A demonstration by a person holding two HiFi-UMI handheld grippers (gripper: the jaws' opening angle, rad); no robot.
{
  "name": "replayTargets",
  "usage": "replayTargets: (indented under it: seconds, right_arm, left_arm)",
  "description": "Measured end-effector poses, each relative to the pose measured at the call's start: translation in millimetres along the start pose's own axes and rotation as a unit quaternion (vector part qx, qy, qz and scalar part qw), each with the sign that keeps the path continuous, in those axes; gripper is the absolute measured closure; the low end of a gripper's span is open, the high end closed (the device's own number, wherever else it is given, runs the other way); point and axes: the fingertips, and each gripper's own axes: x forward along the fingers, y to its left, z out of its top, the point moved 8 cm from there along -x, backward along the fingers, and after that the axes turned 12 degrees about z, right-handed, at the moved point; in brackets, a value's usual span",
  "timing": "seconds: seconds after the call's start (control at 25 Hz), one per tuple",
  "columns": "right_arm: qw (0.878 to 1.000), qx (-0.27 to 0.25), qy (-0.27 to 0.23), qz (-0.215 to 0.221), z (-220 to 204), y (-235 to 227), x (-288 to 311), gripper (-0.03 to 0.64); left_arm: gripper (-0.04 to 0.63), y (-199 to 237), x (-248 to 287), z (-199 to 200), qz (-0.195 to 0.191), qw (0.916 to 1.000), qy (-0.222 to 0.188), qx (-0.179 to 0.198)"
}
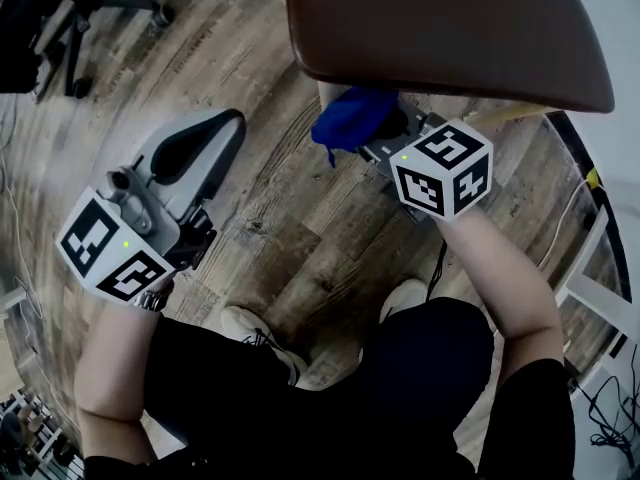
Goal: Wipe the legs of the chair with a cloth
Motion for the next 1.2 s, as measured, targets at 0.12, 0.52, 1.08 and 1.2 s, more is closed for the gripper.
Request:
replayTargets:
  seconds: [0.12,0.52,1.08,1.2]
  right_arm:
    - [0.999,0.014,0.029,-0.010,-31.2,-18.6,18.7,0.551]
    - [0.989,0.075,0.113,-0.055,-125.7,-70.2,74.8,0.552]
    - [0.985,0.099,0.126,-0.068,-154.4,-86.2,88.8,0.551]
    - [0.985,0.092,0.125,-0.072,-149.5,-83.5,87.1,0.551]
  left_arm:
    - [0.595,2.8,-3.6,0.1,0.003,1.0000,0.002,-0.004]
    - [0.595,15.6,-18.0,-0.7,0.020,0.9996,0.005,-0.018]
    - [0.595,17.2,-33.5,-2.5,0.038,0.9992,0.011,-0.010]
    - [0.595,15.5,-33.0,-2.0,0.033,0.9994,0.012,-0.006]
